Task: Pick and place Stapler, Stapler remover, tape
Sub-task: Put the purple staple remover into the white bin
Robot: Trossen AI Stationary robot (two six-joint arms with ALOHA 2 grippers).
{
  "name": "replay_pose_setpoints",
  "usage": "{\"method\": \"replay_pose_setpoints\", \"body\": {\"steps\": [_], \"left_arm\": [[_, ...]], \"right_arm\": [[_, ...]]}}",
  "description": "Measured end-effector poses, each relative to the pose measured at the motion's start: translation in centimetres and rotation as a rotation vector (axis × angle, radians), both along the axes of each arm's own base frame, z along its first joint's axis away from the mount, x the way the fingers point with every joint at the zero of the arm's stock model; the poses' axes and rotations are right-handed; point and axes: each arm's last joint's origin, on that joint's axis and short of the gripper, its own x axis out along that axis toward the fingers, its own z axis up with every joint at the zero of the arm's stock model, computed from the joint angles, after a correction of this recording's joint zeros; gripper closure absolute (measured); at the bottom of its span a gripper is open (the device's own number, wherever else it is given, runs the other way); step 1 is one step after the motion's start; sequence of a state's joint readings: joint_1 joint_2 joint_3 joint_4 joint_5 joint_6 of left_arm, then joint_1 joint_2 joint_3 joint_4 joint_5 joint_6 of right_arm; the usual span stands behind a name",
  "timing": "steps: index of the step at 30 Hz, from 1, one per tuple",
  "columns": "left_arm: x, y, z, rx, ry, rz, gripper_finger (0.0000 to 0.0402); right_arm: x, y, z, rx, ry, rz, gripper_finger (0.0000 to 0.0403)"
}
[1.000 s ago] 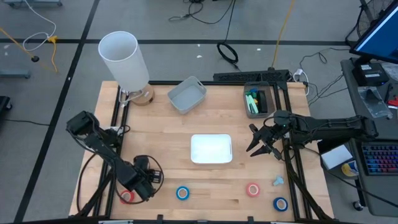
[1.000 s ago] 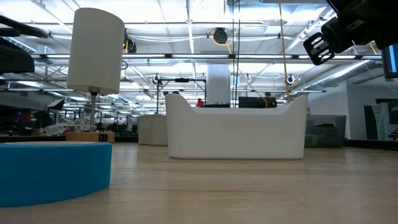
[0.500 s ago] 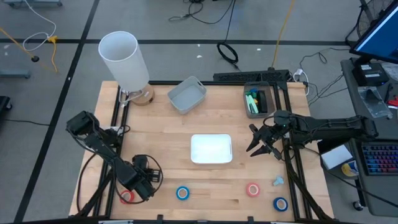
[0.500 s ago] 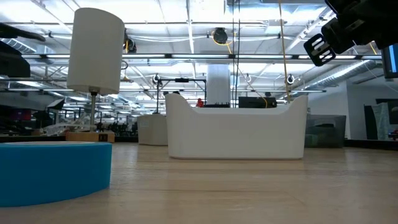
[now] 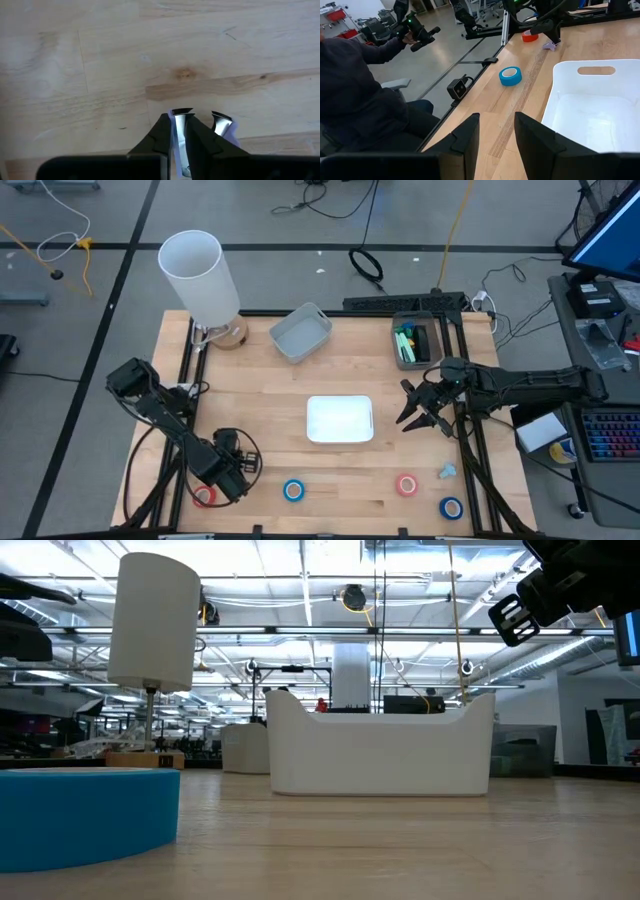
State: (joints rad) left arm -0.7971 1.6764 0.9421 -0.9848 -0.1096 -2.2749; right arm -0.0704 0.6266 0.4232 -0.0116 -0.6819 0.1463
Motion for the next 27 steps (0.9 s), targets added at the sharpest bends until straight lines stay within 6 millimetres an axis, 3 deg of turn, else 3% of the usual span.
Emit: {"method": "replay_pose_setpoints", "body": {"steps": [9,18,22,27], "left_arm": [[-0.1,0.2,0.9,-0.004,-0.045,-0.038,0.037],[-0.2,2.1,5.4,0.163,-0.423,-0.143,0.0365],[1.2,3.2,7.2,0.294,-0.609,-0.227,0.0368],[4.8,4.9,8.6,0.408,-0.723,-0.372,0.037]], "right_arm": [[0.0,0.0,0.0,0.0,-0.001,0.0,0.0289],[0.0,0.0,0.0,-0.001,0.0,0.0,0.0289],[0.0,0.0,0.0,-0.001,-0.001,0.0,0.0289],[0.0,0.0,0.0,-0.007,-0.005,0.001,0.0289]]}}
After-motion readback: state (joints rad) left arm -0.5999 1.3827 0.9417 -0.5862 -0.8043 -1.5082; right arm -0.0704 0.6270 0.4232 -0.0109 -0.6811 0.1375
